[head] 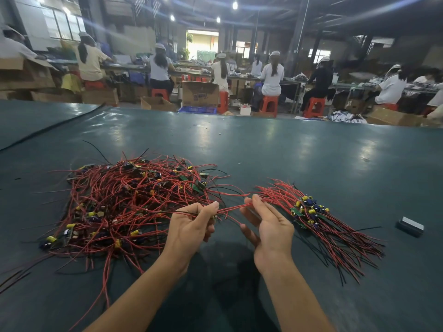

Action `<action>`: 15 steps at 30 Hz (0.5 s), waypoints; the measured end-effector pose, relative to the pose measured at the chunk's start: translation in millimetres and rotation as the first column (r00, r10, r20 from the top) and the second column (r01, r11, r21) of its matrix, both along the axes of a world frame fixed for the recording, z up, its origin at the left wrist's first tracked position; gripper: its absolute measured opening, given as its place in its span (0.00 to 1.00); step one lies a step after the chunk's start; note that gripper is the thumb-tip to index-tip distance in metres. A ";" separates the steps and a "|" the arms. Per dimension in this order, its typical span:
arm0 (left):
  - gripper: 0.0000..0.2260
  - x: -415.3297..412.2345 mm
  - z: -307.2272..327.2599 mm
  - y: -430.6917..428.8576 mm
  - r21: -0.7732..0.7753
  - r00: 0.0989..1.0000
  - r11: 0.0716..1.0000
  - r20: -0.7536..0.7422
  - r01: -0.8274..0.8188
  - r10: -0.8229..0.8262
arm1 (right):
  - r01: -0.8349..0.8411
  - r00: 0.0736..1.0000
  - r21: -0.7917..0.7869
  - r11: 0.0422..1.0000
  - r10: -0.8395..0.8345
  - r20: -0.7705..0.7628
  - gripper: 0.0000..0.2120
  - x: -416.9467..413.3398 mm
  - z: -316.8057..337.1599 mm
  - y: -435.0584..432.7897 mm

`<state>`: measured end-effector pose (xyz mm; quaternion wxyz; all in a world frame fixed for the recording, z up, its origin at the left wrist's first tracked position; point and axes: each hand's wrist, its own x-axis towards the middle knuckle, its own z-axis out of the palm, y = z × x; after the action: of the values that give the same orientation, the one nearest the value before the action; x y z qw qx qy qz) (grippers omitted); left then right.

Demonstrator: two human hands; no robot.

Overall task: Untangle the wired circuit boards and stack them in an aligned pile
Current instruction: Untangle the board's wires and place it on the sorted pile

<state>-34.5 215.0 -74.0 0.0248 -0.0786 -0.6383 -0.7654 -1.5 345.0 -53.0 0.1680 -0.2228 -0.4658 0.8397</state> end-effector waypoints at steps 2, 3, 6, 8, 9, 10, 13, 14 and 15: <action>0.18 1.1 1.1 0.2 -0.010 1.000 1.000 0.000 0.001 -0.001 | 0.049 0.999 -0.040 0.998 -0.049 -0.023 0.05 -0.2 1.4 0.1; 0.17 1.3 1.4 0.4 -0.012 1.000 1.000 0.000 -0.002 0.002 | 0.076 0.997 -0.057 0.995 -0.078 -0.028 0.04 -0.3 2.0 0.4; 0.18 2.3 2.3 0.4 -0.010 1.000 1.000 -0.003 -0.005 0.005 | 0.128 0.991 -0.078 0.989 -0.130 -0.016 0.05 -1.0 0.6 2.0; 0.20 2.8 3.6 0.8 -0.004 1.000 1.000 0.003 0.003 -0.003 | 0.130 0.991 -0.097 0.987 -0.132 -0.010 0.05 -1.1 -0.2 2.6; 0.20 3.1 4.7 0.8 -0.004 1.000 1.000 0.010 0.006 -0.006 | 0.128 0.992 -0.106 0.986 -0.130 -0.007 0.05 -1.3 -0.2 2.9; 0.21 3.5 5.7 0.5 -0.007 1.000 1.000 0.018 0.011 -0.011 | 0.129 0.991 -0.113 0.985 -0.131 -0.006 0.05 -1.2 -0.3 3.4; 0.22 4.1 7.5 -0.1 -0.007 0.999 0.999 0.027 0.036 -0.036 | 0.147 0.989 -0.119 0.982 -0.150 -0.015 0.06 -1.8 -0.5 4.9; 0.22 4.3 7.8 -0.1 -0.004 0.999 0.999 0.030 0.044 -0.044 | 0.157 0.987 -0.112 0.981 -0.160 -0.016 0.07 -2.3 -1.1 5.9; 0.22 4.7 8.3 0.5 0.001 0.998 0.999 0.036 0.051 -0.051 | 0.166 0.986 -0.106 0.981 -0.168 -0.011 0.08 -2.8 -1.5 6.5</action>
<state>-29.8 215.5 -65.7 -0.0063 -0.0809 -0.6363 -0.7672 -4.3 351.6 -54.5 0.2305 -0.2610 -0.3992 0.8482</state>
